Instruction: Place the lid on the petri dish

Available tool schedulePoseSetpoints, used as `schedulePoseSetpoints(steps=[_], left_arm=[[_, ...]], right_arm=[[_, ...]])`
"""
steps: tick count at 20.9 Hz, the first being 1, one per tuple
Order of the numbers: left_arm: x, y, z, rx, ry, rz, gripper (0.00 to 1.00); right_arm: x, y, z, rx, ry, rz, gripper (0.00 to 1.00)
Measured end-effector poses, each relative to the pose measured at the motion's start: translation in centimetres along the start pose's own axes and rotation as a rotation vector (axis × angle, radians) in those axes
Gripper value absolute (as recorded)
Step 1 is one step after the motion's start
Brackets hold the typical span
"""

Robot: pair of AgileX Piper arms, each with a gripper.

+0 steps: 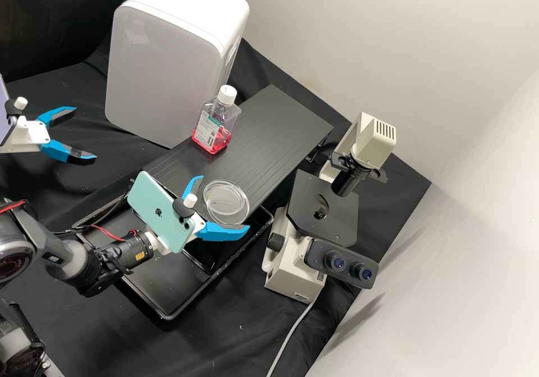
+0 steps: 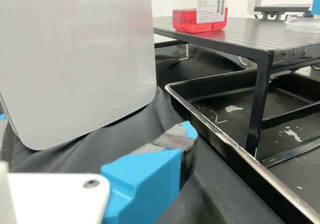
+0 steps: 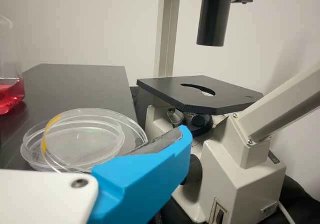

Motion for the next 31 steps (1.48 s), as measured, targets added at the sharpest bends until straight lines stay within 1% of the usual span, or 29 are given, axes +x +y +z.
schedulePoseSetpoints(steps=[4,10,11,12,14,17,20,23,28,29,31], left_arm=[[0.0,0.01,-0.1,-0.005,0.012,0.001,1.0],[0.0,0.02,-0.2,-0.009,0.023,0.002,1.0],[0.0,0.02,-0.2,-0.009,0.023,0.002,1.0],[0.0,0.02,-0.2,-0.009,0.023,0.002,1.0],[0.0,0.02,-0.2,-0.009,0.023,0.002,1.0],[0.0,0.05,-0.2,-0.011,0.024,0.004,1.0],[0.0,0.05,-0.2,-0.012,0.026,0.004,1.0],[0.0,0.05,-0.2,-0.012,0.026,0.004,1.0],[0.0,0.05,-0.2,-0.012,0.026,0.004,1.0],[0.0,0.05,-0.2,-0.012,0.026,0.004,1.0],[0.0,0.05,-0.2,-0.012,0.026,0.004,1.0]], right_arm=[[-0.3,0.3,0.0,0.003,0.002,0.009,1.0],[-0.3,0.5,0.3,0.002,-0.015,0.015,1.0],[-0.3,0.5,0.5,0.002,-0.023,0.017,1.0],[-0.2,0.5,0.6,0.002,-0.027,0.015,1.0],[-0.2,0.4,1.0,0.002,-0.048,0.007,1.0],[0.0,-0.1,1.4,0.001,-0.067,-0.013,1.0],[0.1,-0.4,1.7,0.001,-0.081,-0.028,1.0],[0.2,-0.5,1.8,0.001,-0.083,-0.029,1.0],[0.2,-0.5,1.7,0.002,-0.074,-0.024,1.0],[0.2,-0.6,1.6,0.003,-0.066,-0.024,0.0],[0.2,-0.7,1.5,0.003,-0.061,-0.028,0.0]])
